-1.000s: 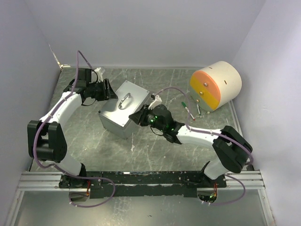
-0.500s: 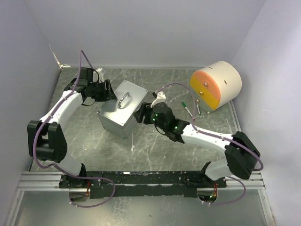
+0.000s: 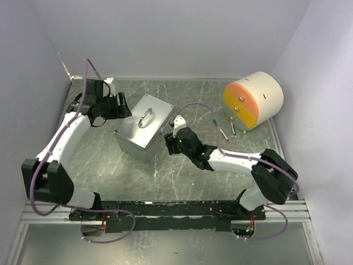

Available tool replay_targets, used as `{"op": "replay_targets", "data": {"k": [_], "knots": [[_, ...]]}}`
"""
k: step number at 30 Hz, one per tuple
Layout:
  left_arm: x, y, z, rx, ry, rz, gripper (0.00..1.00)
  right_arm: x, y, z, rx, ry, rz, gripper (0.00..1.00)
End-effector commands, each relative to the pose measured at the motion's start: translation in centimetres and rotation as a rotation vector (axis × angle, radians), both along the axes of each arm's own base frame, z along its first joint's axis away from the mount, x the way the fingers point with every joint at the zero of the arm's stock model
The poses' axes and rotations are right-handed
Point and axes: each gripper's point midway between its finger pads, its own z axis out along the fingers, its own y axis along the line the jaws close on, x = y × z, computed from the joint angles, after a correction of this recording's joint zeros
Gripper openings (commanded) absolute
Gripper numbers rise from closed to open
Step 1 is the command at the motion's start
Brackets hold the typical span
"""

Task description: Organize the medicine kit

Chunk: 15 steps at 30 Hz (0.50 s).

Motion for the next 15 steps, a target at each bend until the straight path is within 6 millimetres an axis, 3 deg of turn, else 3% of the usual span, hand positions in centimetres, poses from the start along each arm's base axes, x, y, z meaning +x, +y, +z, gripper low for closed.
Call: {"op": "replay_targets", "data": {"k": [1,7,15], "knots": [[-1.2,2.5,2.2,0.074,-0.073,0.108,0.76,1.6,1.4,1.1,-0.036,-0.098,0.062,0.56],[-4.1,3.0,2.1,0.040,-0.075,0.158,0.74,2.5,2.5,1.0,-0.046,-0.133,0.086,0.56],[-5.7,4.2,-0.1,0.009,-0.067,0.300,0.73,3.4,3.7,0.9,-0.046,-0.175,0.112,0.56]]}}
